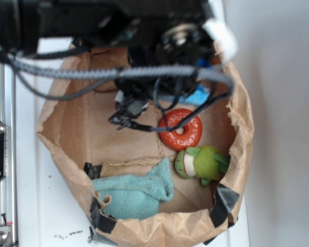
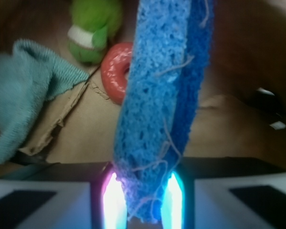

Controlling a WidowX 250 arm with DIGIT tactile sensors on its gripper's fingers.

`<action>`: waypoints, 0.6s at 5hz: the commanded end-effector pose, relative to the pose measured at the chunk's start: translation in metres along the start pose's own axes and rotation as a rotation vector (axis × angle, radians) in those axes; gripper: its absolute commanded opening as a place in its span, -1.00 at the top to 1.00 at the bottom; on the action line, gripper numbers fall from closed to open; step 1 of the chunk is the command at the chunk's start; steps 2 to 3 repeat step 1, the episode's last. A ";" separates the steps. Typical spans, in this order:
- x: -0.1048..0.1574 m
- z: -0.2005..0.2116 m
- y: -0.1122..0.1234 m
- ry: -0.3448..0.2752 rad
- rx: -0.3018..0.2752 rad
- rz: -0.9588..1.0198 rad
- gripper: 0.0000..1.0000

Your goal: Grab the blue sponge.

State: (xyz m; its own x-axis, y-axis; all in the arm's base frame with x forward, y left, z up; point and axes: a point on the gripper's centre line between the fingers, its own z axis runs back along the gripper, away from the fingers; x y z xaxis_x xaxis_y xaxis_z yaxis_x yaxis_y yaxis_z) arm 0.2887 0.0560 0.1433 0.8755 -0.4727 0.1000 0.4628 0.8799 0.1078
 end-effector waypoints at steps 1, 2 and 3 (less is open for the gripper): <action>0.024 0.045 -0.036 -0.011 0.029 -0.063 1.00; 0.024 0.045 -0.036 -0.011 0.029 -0.063 1.00; 0.024 0.045 -0.036 -0.011 0.029 -0.063 1.00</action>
